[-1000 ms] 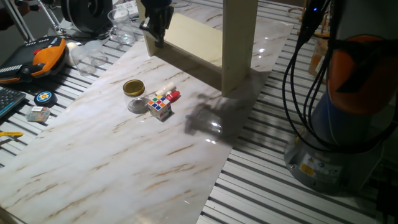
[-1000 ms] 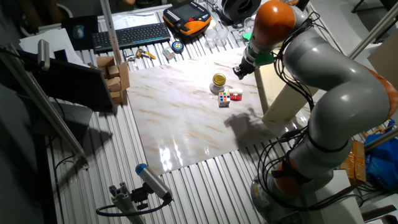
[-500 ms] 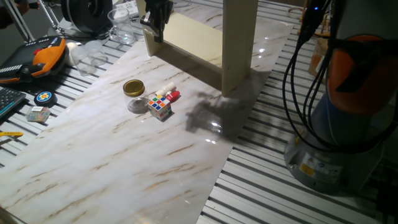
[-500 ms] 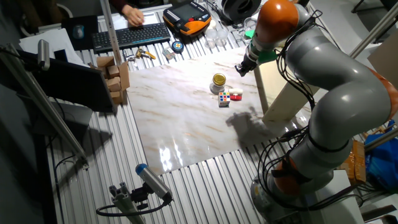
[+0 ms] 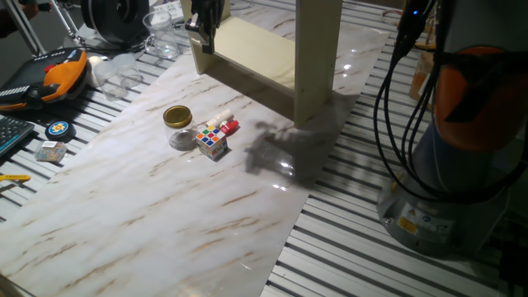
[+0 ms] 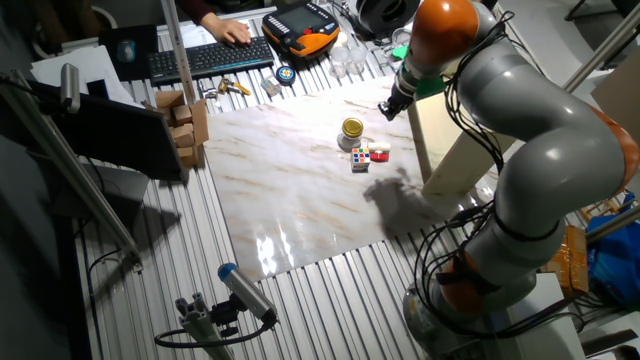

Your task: Take the object down from the shelf

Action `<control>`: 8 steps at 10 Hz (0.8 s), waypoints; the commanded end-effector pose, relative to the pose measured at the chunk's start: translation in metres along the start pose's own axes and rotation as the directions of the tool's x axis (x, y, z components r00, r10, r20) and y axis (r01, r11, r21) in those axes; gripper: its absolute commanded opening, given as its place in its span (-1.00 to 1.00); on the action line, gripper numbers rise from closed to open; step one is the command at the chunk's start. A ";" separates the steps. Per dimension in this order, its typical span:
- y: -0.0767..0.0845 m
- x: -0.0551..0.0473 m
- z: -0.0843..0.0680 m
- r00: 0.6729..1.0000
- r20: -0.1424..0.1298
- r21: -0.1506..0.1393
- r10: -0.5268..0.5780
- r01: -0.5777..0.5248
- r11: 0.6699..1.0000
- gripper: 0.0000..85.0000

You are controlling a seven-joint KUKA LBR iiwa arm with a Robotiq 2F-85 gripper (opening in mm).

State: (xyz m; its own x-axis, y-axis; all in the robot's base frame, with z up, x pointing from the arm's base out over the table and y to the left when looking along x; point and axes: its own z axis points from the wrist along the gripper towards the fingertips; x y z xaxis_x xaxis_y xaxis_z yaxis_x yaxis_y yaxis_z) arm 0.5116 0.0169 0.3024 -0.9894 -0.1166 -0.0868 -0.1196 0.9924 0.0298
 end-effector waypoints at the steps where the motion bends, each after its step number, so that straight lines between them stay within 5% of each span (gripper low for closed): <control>1: 0.000 -0.001 0.001 1.000 -0.005 0.005 0.001 -0.001 1.000 -1.00; 6: 0.000 -0.001 0.004 0.999 -0.024 0.023 -0.023 0.024 0.999 -1.00; 8: -0.001 -0.002 0.002 0.997 -0.070 0.016 -0.028 0.029 0.999 -1.00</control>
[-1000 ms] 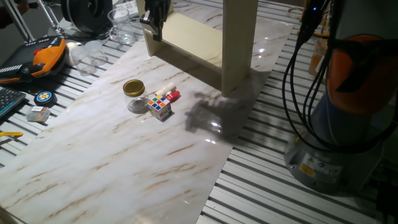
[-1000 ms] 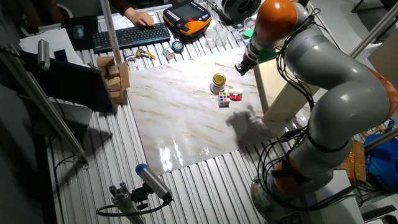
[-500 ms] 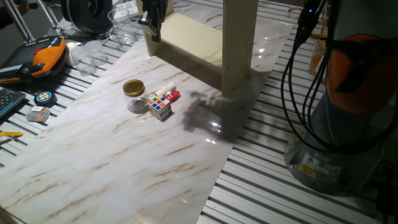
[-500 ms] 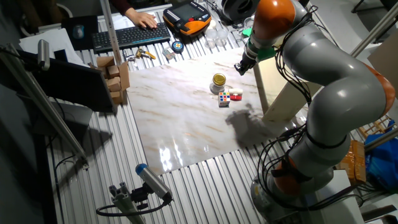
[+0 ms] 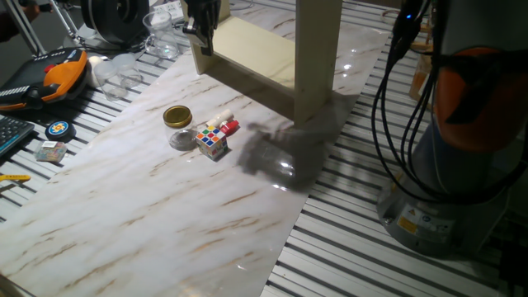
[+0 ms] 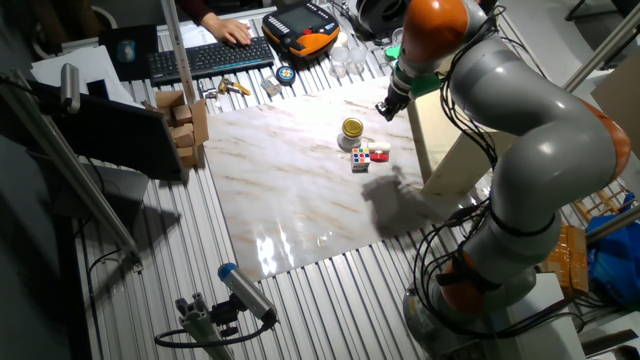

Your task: Take the object down from the shelf

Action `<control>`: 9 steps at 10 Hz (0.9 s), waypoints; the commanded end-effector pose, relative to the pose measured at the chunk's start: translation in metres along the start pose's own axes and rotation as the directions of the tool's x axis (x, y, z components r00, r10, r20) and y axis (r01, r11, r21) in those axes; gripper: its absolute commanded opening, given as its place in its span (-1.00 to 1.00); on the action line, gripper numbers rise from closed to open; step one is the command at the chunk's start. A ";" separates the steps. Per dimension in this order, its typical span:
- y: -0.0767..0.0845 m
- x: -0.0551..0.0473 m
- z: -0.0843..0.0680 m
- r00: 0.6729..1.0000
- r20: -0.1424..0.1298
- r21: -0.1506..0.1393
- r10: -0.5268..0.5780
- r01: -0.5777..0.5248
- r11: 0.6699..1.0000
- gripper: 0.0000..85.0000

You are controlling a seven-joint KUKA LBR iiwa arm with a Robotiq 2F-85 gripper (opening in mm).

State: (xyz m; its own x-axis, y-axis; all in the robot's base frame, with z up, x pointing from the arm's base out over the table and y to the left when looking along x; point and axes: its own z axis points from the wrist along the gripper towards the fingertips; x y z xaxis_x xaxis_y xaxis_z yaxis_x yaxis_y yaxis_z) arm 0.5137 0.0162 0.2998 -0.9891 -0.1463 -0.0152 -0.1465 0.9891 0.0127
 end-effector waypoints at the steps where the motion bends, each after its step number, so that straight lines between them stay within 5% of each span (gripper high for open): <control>1: 0.000 0.001 0.001 1.000 -0.028 -0.005 0.004 -0.004 1.000 -1.00; 3: 0.000 0.003 0.000 0.998 -0.061 0.004 0.019 -0.019 1.000 -1.00; 9: -0.002 0.006 0.001 0.998 -0.046 0.007 0.039 -0.039 0.999 -1.00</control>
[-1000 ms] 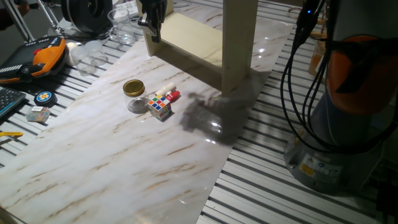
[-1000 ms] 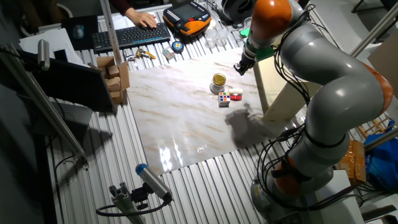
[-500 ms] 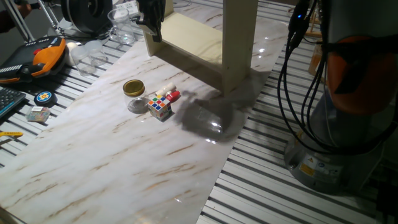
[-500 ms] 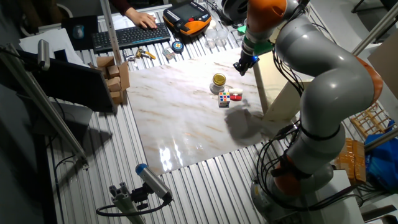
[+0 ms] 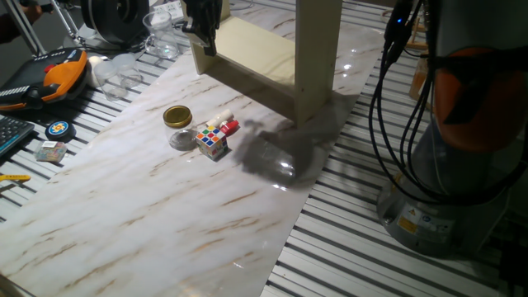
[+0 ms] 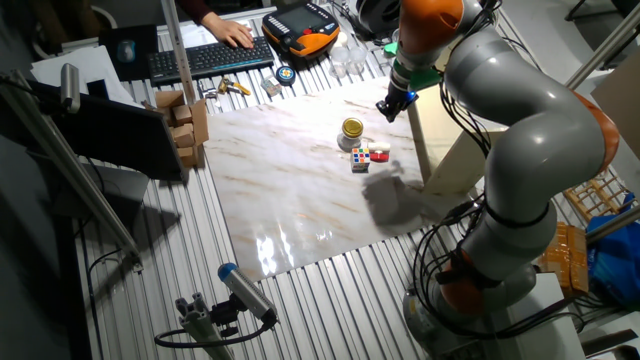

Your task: Take the object down from the shelf

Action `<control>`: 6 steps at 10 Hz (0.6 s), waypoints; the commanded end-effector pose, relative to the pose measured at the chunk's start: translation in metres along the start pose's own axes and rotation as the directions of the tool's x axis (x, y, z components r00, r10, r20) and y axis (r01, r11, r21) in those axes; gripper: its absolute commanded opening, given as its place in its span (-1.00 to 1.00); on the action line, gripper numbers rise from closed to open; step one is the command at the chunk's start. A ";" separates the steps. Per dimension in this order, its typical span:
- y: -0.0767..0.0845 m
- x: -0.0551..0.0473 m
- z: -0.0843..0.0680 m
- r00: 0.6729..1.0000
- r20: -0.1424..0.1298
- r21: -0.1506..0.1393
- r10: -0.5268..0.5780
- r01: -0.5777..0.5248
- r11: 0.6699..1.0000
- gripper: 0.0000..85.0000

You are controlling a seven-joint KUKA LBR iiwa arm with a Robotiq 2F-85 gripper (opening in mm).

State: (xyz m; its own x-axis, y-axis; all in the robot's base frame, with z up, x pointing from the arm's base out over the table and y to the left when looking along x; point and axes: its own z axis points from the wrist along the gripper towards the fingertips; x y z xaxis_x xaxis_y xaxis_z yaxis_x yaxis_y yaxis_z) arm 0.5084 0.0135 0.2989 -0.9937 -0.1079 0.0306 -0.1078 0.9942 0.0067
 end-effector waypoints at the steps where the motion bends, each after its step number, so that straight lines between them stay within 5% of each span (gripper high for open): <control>1: 0.000 0.000 0.000 1.000 0.001 0.002 0.000 0.000 1.000 -1.00; 6: 0.002 0.001 0.000 1.000 0.008 -0.007 0.004 -0.004 1.000 -1.00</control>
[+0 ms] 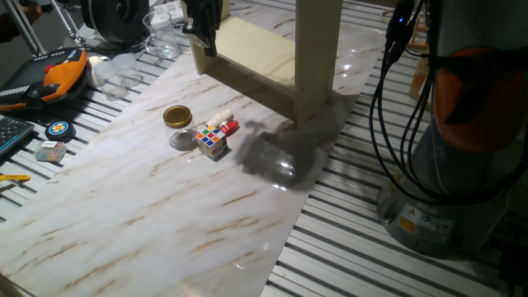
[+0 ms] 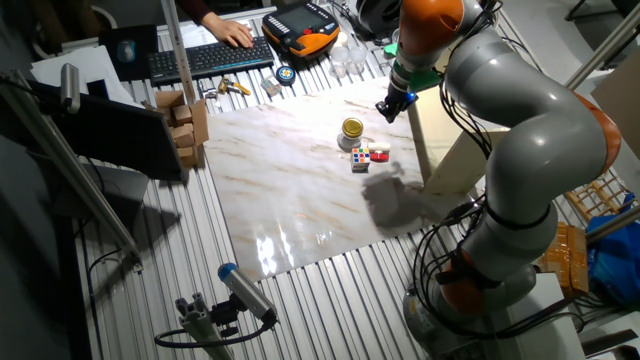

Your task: Take the object down from the shelf

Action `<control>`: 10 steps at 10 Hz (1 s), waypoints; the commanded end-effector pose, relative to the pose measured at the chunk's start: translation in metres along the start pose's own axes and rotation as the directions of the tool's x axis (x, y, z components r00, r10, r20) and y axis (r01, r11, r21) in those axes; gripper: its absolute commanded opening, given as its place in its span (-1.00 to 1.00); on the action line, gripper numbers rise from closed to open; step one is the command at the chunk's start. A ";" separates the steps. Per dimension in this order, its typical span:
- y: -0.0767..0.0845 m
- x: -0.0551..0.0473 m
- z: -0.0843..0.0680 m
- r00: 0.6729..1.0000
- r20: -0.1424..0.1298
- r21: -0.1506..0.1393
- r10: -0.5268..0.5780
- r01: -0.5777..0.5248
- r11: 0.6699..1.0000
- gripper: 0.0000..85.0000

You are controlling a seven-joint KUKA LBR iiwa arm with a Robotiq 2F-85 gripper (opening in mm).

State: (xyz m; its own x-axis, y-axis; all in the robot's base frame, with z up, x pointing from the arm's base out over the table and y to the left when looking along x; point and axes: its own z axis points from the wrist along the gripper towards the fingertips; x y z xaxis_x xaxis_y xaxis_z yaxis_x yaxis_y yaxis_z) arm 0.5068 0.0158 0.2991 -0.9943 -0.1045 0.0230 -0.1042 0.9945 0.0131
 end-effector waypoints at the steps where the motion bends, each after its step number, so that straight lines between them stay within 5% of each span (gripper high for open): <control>1: 0.000 0.000 0.000 1.000 -0.001 0.006 -0.003 0.003 1.000 -1.00; 10: 0.001 0.000 -0.002 0.998 -0.009 -0.002 0.058 -0.058 0.998 -1.00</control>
State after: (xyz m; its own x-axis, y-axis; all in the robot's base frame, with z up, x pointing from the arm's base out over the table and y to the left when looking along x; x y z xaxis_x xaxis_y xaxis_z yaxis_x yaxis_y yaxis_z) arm 0.5067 0.0172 0.3007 -0.9982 -0.0497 0.0328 -0.0492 0.9987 0.0136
